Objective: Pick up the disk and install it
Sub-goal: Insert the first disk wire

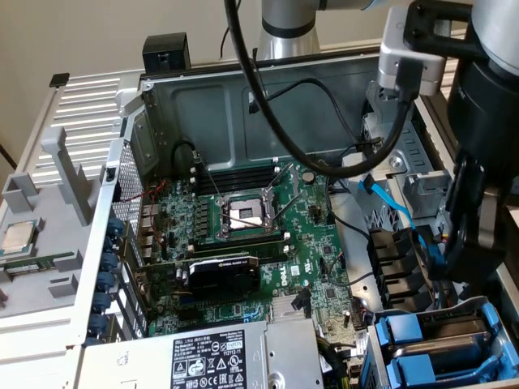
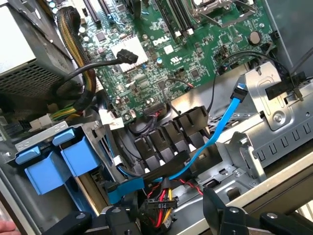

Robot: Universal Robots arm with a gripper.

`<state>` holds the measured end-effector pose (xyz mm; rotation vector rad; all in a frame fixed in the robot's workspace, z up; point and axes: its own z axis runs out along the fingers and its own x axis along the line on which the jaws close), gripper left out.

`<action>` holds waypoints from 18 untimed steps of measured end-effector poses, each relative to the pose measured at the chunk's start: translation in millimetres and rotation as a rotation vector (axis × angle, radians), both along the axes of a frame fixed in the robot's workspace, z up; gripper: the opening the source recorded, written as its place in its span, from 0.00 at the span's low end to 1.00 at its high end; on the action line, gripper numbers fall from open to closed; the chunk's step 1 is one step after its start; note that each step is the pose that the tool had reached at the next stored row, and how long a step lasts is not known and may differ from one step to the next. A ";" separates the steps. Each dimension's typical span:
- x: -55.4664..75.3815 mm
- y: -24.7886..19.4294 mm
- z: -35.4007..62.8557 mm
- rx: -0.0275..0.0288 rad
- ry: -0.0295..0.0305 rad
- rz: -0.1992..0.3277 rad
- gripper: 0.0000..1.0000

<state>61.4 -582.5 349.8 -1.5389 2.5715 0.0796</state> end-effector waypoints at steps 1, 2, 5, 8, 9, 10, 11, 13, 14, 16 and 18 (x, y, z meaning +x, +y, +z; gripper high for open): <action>-0.1 -0.5 0.0 0.0000 0.0004 -0.003 0.64; -0.3 -1.0 0.0 -0.0001 0.0005 -0.005 0.64; -1.8 -2.4 -0.2 -0.0001 0.0005 -0.010 0.64; -3.8 -4.2 -0.6 -0.0001 0.0004 -0.013 0.64; -4.5 -4.8 -0.9 0.0002 0.0005 -0.015 0.64; -4.8 -5.1 -1.1 0.0002 0.0004 -0.016 0.64; -4.8 -5.3 -1.3 0.0000 0.0006 -0.018 0.62; -4.8 -5.7 -2.0 0.0002 0.0007 -0.023 0.55; -4.8 -5.9 -2.3 0.0003 0.0007 -0.025 0.55; -5.2 -6.1 -2.7 0.0007 0.0007 -0.030 0.55; -5.3 -6.1 -2.8 0.0009 0.0007 -0.035 0.55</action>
